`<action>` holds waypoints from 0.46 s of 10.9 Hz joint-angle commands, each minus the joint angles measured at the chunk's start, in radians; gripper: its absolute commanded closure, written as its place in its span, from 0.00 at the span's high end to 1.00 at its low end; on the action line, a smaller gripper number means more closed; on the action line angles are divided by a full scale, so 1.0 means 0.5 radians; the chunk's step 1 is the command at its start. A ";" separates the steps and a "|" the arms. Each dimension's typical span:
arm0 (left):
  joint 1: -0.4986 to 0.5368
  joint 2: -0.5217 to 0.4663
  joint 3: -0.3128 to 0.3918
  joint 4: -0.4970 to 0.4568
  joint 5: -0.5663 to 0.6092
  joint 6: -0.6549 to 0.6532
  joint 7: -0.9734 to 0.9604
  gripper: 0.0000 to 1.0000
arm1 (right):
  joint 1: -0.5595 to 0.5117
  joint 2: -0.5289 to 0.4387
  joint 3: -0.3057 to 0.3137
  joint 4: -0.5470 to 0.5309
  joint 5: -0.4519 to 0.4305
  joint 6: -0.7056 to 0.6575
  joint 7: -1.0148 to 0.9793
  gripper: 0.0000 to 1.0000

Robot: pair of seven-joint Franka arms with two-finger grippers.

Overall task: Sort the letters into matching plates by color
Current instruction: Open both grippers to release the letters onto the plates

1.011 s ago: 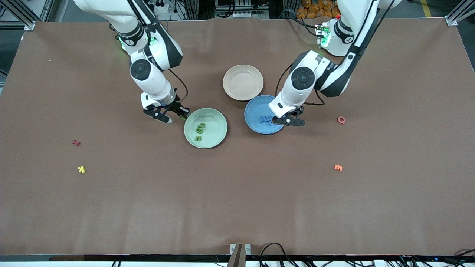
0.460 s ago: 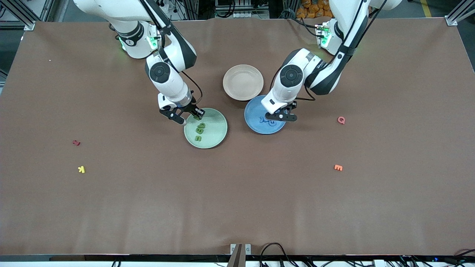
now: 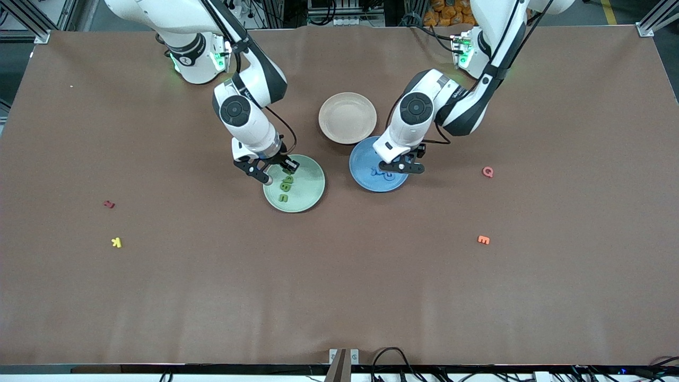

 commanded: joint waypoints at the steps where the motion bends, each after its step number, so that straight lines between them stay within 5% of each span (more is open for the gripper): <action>1: 0.021 -0.012 0.016 0.067 0.030 -0.043 -0.014 1.00 | 0.019 0.044 -0.016 0.065 0.039 -0.027 0.019 0.71; 2: 0.066 -0.019 0.016 0.107 0.066 -0.077 -0.011 1.00 | 0.016 0.044 -0.019 0.065 0.033 -0.030 0.009 1.00; 5: 0.173 -0.052 0.016 0.297 0.281 -0.346 0.010 1.00 | 0.003 0.034 -0.025 0.065 0.014 -0.063 -0.101 1.00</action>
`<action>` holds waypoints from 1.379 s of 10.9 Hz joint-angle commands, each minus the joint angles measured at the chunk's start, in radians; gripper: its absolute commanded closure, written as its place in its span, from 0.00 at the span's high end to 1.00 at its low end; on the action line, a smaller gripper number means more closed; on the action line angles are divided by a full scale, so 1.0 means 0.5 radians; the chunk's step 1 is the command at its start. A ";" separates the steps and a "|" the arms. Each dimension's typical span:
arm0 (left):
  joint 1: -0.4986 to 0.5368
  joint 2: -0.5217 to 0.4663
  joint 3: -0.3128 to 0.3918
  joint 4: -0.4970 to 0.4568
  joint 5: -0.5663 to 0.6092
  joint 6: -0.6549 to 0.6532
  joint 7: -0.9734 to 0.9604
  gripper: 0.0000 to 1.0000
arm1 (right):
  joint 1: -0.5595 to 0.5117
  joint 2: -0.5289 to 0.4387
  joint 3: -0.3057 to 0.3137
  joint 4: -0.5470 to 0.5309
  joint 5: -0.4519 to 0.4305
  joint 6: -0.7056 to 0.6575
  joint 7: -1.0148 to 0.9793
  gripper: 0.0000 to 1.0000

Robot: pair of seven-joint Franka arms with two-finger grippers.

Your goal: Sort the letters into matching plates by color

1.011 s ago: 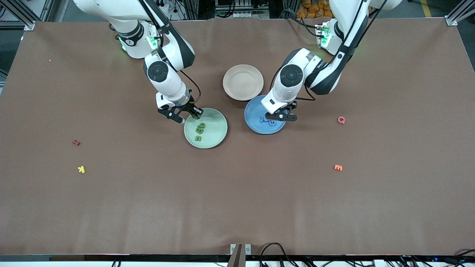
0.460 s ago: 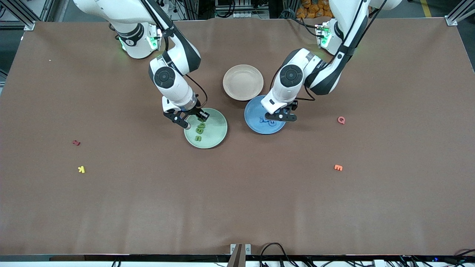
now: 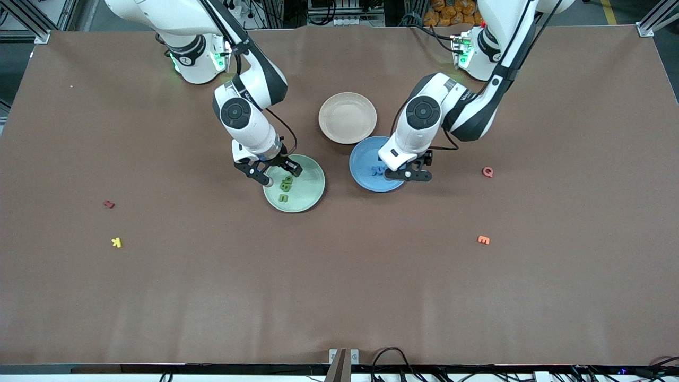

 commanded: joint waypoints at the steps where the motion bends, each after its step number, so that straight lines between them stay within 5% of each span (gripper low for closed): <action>1: 0.121 -0.101 0.003 0.145 0.138 -0.253 0.109 1.00 | 0.000 0.006 -0.049 0.038 0.015 -0.043 -0.085 1.00; 5: 0.317 -0.304 0.267 0.194 0.101 -0.464 0.707 1.00 | -0.003 -0.089 -0.303 0.038 0.012 -0.318 -0.740 1.00; 8: 0.499 -0.326 0.215 0.344 0.058 -0.621 0.868 1.00 | -0.039 -0.126 -0.534 0.056 0.012 -0.368 -1.100 1.00; 15: 0.998 -0.433 -0.052 0.621 -0.046 -0.909 0.861 1.00 | -0.500 -0.166 -0.693 0.090 -0.085 -0.426 -2.042 1.00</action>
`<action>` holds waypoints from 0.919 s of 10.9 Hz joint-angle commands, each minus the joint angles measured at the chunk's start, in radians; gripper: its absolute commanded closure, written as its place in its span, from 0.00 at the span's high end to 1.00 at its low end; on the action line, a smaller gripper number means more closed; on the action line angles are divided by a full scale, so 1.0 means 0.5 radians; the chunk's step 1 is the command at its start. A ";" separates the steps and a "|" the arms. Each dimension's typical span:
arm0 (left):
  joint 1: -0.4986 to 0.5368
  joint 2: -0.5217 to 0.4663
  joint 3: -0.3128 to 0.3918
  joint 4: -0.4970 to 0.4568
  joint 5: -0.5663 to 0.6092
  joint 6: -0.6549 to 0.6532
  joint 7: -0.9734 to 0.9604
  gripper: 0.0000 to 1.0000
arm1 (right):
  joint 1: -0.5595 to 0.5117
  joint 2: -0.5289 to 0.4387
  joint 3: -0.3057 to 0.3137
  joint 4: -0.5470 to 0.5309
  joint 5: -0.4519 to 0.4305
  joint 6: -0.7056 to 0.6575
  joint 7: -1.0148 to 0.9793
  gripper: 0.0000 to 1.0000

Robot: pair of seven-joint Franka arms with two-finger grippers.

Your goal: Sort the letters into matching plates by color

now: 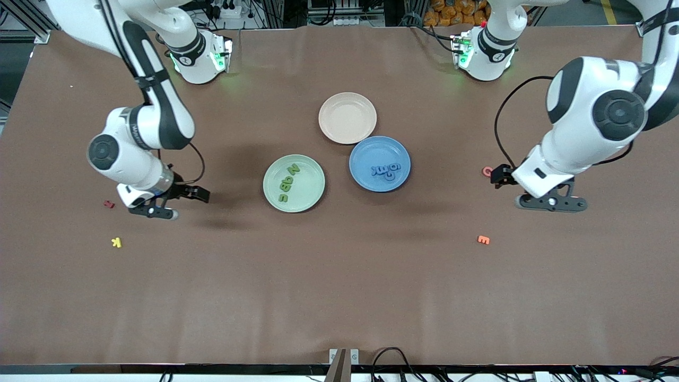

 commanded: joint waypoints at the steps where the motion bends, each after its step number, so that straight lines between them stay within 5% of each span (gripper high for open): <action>1: 0.188 -0.127 -0.117 0.072 -0.114 -0.131 0.016 1.00 | -0.087 -0.043 -0.076 0.027 -0.131 -0.041 -0.222 1.00; 5: 0.240 -0.259 -0.129 0.140 -0.096 -0.183 0.025 1.00 | -0.219 -0.053 -0.101 0.107 -0.330 -0.072 -0.385 1.00; 10: 0.118 -0.293 -0.056 0.311 -0.093 -0.290 0.025 1.00 | -0.228 -0.233 -0.144 0.594 -0.395 -0.920 -0.382 1.00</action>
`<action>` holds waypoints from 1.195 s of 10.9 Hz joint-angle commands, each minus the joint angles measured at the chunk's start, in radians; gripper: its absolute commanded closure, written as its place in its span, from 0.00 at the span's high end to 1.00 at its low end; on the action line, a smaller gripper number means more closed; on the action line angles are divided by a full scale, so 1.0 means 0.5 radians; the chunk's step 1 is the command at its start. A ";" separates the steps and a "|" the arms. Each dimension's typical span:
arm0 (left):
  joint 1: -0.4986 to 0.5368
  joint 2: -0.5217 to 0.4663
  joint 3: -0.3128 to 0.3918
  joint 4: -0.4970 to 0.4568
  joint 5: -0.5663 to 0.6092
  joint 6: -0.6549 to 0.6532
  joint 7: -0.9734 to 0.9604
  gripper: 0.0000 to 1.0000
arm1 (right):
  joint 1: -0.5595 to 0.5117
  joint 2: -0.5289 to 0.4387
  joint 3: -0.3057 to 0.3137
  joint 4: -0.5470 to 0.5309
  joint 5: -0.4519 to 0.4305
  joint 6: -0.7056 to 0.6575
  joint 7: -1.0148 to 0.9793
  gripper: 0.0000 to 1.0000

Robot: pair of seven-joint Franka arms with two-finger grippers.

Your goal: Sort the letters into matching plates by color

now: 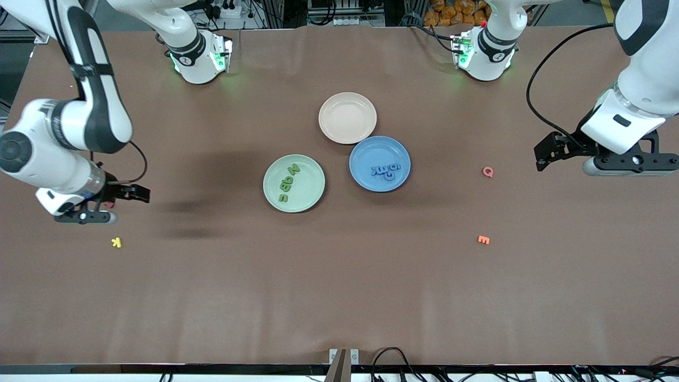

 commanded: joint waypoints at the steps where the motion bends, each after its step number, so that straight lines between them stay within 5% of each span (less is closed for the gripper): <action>1: -0.148 -0.020 0.125 0.111 -0.040 -0.118 0.025 1.00 | -0.017 -0.153 -0.001 0.288 -0.042 -0.482 -0.012 1.00; 6: -0.136 -0.036 0.123 0.191 -0.062 -0.228 0.028 1.00 | -0.017 -0.188 -0.087 0.884 -0.063 -1.142 0.007 1.00; 13: -0.096 -0.029 0.138 0.241 -0.120 -0.296 0.028 1.00 | 0.026 -0.371 -0.065 0.998 -0.051 -1.352 0.188 1.00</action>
